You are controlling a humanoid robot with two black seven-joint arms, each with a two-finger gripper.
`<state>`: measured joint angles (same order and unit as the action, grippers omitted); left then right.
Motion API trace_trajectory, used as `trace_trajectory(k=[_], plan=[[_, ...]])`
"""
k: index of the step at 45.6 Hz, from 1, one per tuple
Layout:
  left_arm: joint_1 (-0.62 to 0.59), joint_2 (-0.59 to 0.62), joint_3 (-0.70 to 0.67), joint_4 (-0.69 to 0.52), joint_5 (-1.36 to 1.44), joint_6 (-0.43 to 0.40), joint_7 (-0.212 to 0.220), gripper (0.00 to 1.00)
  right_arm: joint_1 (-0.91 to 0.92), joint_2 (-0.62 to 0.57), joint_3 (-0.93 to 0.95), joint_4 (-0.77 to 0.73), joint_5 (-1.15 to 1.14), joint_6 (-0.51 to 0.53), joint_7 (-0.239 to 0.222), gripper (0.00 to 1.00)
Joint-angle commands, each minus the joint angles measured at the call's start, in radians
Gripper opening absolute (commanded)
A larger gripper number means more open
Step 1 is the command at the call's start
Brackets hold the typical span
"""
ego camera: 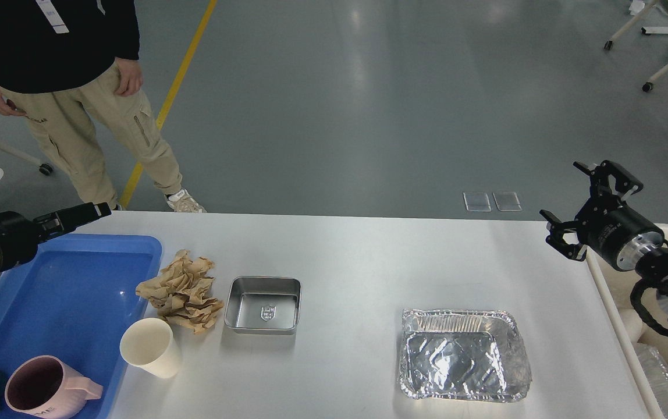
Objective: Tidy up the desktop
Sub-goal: 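Withdraw the left gripper from the mug and raise it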
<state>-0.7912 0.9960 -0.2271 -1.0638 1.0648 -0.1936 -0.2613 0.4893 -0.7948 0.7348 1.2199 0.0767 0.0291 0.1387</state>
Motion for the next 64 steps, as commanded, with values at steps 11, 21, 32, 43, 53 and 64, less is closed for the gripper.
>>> trace_trajectory(k=[11, 21, 32, 43, 53, 64], plan=[[0.046, 0.087, 0.009, -0.231, -0.256, 0.029, 0.06, 0.97, -0.002, 0.0, -0.005, 0.0, 0.0, -0.002, -0.001, 1.0], [0.112, 0.162, 0.008, -0.373, -0.454, 0.036, 0.089, 0.97, -0.002, 0.0, -0.008, 0.0, 0.0, -0.003, -0.001, 1.0], [0.201, 0.259, 0.0, -0.496, -0.488, 0.125, 0.089, 0.97, -0.003, 0.0, -0.012, 0.0, 0.0, -0.003, 0.001, 1.0], [0.221, 0.398, 0.012, -0.581, -0.704, 0.137, 0.091, 0.97, -0.003, 0.006, -0.012, -0.002, 0.0, -0.003, -0.001, 1.0], [0.311, 0.483, 0.014, -0.699, -0.879, 0.186, 0.088, 0.97, -0.002, 0.008, -0.012, -0.002, 0.0, -0.003, -0.001, 1.0], [0.354, 0.544, 0.029, -0.699, -0.899, 0.201, 0.083, 0.97, -0.002, 0.002, -0.012, -0.002, -0.002, -0.003, -0.001, 1.0]])
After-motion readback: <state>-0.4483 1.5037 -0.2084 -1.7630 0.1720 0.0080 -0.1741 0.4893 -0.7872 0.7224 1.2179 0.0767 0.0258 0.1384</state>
